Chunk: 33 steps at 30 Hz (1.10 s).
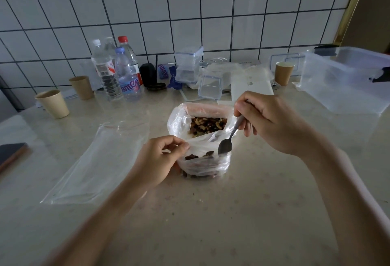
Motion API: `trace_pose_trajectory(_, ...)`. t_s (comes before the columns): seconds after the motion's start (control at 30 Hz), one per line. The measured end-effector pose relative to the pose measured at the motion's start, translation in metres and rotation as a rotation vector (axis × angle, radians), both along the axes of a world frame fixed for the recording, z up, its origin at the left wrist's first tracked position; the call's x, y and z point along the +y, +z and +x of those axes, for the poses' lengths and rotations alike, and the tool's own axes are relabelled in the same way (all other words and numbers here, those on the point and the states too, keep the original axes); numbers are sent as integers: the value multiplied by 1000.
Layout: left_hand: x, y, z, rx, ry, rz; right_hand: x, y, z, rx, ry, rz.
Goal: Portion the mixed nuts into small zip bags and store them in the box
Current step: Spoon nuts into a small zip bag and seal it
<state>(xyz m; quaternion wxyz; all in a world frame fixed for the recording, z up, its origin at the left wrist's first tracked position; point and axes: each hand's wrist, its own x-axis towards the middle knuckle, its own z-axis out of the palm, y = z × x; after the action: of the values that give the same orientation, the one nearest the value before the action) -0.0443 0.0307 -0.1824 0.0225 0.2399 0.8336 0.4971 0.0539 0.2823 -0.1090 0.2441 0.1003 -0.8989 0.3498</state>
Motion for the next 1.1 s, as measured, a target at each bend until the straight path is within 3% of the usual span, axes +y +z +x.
trace_pose_trajectory(0.1,0,-2,-2,8,-4,11,-5,-1,1,35,-12,98)
trace_pose_trajectory(0.2,-1,-4,-4,9,9,9,-7,-1,1,96,11,55)
trace_pose_trajectory(0.33,-1,-7,-7,29,18,-14,-3,-1,-4,126,11,-163)
trace_pose_trajectory(0.67,-7,6,-8,12,93,18,4,-25,-28,-159,-140,-848)
trace_pose_trajectory(0.8,-8,18,-20,47,130,42,4,-33,-32,-166,-153,-861)
trace_pose_trajectory(0.97,9,19,-46,171,300,-119,-5,-40,-35,-147,-183,-735)
trace_pose_trajectory(1.1,28,12,-60,98,282,-169,-7,-45,-38,-139,-199,-653)
